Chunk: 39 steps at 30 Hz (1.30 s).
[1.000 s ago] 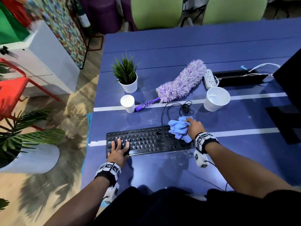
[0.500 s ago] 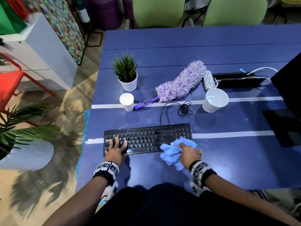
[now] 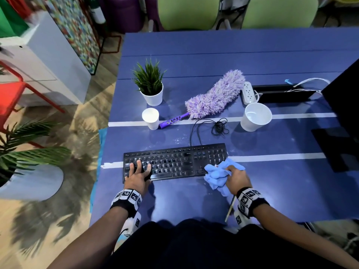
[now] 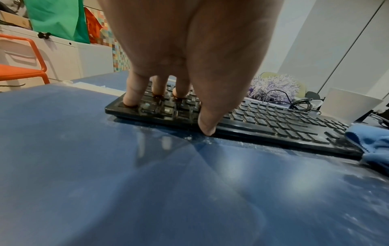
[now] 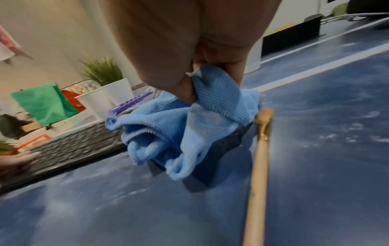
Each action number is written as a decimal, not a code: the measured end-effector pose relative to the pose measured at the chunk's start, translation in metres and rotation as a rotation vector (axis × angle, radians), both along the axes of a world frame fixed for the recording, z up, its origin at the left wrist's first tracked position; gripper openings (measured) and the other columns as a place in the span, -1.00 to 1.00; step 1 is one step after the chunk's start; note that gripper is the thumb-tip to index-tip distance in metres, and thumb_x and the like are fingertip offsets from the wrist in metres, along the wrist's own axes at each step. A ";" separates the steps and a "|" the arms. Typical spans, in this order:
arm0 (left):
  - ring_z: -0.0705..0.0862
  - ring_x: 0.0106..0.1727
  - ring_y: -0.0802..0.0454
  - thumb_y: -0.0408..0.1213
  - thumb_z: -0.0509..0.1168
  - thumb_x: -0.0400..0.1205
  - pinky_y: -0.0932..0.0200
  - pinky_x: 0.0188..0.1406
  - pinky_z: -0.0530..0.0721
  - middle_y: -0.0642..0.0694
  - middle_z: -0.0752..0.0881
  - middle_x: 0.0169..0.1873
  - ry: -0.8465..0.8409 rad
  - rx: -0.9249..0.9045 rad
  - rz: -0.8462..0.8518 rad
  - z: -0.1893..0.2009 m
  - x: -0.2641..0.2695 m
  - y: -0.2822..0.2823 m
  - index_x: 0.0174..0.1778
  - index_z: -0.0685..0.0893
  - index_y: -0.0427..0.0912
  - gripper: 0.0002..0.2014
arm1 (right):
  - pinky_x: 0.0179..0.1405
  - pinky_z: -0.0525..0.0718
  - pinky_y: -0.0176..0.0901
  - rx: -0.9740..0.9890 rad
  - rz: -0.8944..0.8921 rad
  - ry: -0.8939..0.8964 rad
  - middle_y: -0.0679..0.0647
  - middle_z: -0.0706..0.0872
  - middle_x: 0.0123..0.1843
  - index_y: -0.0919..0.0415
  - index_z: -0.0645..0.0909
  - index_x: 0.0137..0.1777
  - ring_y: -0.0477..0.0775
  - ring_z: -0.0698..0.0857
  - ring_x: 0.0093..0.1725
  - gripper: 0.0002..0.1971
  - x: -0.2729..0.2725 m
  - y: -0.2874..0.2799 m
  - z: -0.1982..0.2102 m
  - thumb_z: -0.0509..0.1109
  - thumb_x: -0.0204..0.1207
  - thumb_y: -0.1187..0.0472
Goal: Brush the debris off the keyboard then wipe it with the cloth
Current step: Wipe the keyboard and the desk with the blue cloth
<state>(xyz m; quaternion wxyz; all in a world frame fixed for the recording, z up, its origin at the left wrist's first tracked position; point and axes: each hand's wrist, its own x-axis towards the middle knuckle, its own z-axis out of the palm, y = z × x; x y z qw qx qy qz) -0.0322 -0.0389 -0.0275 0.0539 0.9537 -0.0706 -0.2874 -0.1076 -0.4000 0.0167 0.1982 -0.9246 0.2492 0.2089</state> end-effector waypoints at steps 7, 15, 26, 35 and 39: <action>-0.21 0.73 -0.33 -0.08 0.17 0.74 -0.36 0.59 0.32 -0.04 -0.20 0.74 0.023 0.034 -0.013 0.008 0.001 -0.004 0.70 0.09 0.23 -0.39 | 0.06 0.61 -0.11 0.156 0.297 0.001 0.19 0.76 0.13 0.07 0.58 0.26 0.26 0.73 0.10 -0.74 0.007 0.085 -0.003 0.19 0.62 0.16; -0.17 0.73 -0.31 -0.09 0.22 0.72 -0.35 0.56 0.36 -0.03 -0.15 0.74 0.016 -0.004 -0.014 0.006 0.003 0.000 0.69 0.13 0.24 -0.37 | 0.07 0.63 -0.06 0.153 0.317 0.020 0.23 0.75 0.15 0.13 0.57 0.24 0.28 0.73 0.17 -0.73 0.017 0.119 0.010 0.18 0.59 0.27; 0.12 0.72 -0.23 -0.23 0.28 0.67 -0.15 0.63 0.29 -0.10 0.11 0.74 -0.059 -0.221 0.095 0.004 0.009 0.030 0.72 0.12 0.10 -0.29 | -0.04 0.66 -0.04 0.113 0.107 -0.100 0.28 0.78 0.04 0.04 0.62 0.23 0.33 0.73 0.04 -0.66 0.026 0.081 0.008 0.21 0.52 0.30; 0.59 0.37 -0.37 -0.39 0.25 0.59 -0.03 0.29 0.56 -0.35 0.69 0.28 0.022 -0.192 0.347 0.016 -0.002 0.068 0.55 0.46 -0.11 -0.45 | 0.20 0.58 0.02 0.195 0.492 0.001 0.18 0.61 0.39 0.01 0.54 0.38 0.28 0.66 0.28 -0.63 0.056 0.195 -0.009 0.18 0.62 0.26; 0.60 0.39 -0.25 -0.32 0.25 0.58 0.02 0.33 0.56 -0.24 0.65 0.38 0.066 -0.154 0.279 0.017 0.001 0.077 0.63 0.33 0.04 -0.36 | 0.36 0.52 0.02 0.189 0.655 0.034 0.13 0.41 0.61 0.06 0.41 0.54 0.19 0.52 0.49 -0.53 0.064 0.223 -0.015 0.16 0.63 0.30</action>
